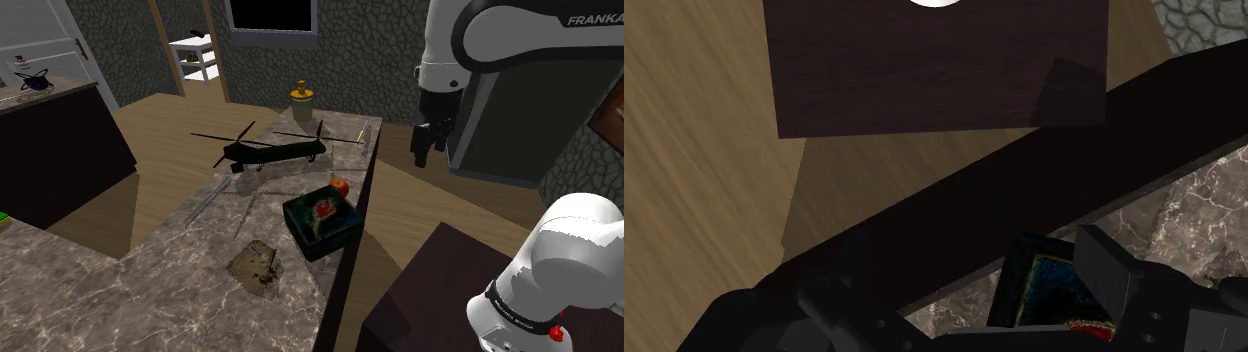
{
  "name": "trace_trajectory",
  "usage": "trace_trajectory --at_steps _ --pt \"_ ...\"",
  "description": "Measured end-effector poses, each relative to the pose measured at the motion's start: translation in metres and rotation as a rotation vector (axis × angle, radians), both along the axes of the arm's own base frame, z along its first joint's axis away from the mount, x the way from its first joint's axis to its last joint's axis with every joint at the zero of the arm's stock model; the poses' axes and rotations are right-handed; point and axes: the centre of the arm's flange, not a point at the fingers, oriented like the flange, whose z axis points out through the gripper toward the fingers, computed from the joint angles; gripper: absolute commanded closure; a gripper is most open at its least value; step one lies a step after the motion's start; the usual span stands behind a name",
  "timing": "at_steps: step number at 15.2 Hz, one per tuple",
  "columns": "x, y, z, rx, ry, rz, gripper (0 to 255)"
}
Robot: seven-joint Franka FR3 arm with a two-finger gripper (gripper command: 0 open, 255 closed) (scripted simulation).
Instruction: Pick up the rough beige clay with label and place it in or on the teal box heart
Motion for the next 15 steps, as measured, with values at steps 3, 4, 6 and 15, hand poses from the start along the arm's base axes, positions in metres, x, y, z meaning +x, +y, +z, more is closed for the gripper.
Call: trace_trajectory --at_steps 3,4,6,15 --pt "0.006 0.014 -0.011 0.001 -0.007 0.007 0" --pt "0.006 0.021 -0.016 0.002 -0.013 0.011 0" --pt "0.014 0.039 -0.031 0.003 -0.026 0.020 0" --pt "0.047 0.125 -0.095 0.013 -0.086 0.065 0"
